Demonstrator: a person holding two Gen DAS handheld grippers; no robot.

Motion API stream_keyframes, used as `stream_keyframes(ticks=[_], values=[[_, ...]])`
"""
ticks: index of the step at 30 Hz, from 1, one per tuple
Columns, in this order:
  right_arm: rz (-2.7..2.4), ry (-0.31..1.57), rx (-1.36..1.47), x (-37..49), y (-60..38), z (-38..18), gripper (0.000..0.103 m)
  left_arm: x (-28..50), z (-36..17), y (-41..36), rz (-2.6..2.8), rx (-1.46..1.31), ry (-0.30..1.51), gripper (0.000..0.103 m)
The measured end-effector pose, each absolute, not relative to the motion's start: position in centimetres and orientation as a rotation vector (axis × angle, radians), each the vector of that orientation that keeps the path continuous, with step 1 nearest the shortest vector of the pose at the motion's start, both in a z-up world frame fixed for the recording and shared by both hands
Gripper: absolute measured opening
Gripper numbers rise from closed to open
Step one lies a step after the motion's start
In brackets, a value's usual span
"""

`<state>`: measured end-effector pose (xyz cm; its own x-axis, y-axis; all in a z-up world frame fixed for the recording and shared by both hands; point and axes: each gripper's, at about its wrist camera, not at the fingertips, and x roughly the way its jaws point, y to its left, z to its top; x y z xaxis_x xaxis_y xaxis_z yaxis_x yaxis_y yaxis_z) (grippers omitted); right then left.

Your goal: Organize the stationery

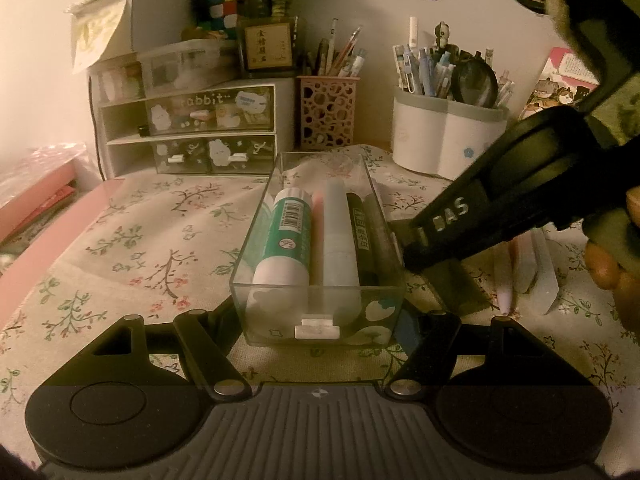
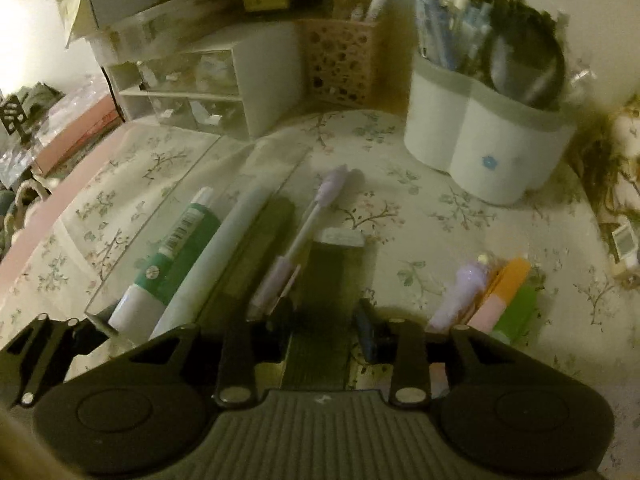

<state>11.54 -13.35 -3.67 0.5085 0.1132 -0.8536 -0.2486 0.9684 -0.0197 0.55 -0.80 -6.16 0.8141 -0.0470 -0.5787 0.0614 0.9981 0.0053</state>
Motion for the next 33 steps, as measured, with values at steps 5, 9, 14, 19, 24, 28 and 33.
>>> stream_keyframes(ticks=[5, 9, 14, 19, 24, 28, 33], values=[[0.189, 0.989, -0.072, 11.3, -14.9, -2.8, 0.003, 0.6, -6.2, -0.8, -0.058, 0.024, 0.617, 0.072], [0.181, 0.98, -0.041, 11.5, -15.7, -2.3, 0.004, 0.5, -6.1, -0.8, -0.059, 0.023, 0.617, 0.072], [0.235, 1.006, -0.025, 11.2, -15.0, -2.7, 0.036, 0.4, -6.1, -0.7, -0.048, 0.018, 0.617, 0.072], [0.23, 1.05, -0.035, 12.1, -14.2, -3.2, 0.044, 0.0, -5.8, -0.8, -0.025, 0.044, 0.634, 0.073], [0.232, 1.041, -0.175, 11.6, -12.0, -3.5, 0.048, -1.0, -5.8, 0.3, 0.003, 0.015, 0.639, 0.072], [0.21, 1.014, -0.217, 10.7, -11.2, -3.6, 0.035, -1.5, -6.1, 0.1, 0.012, 0.025, 0.608, 0.073], [0.187, 1.008, -0.102, 10.6, -14.0, -3.1, 0.032, -1.5, -6.2, 0.0, 0.014, 0.026, 0.601, 0.073]])
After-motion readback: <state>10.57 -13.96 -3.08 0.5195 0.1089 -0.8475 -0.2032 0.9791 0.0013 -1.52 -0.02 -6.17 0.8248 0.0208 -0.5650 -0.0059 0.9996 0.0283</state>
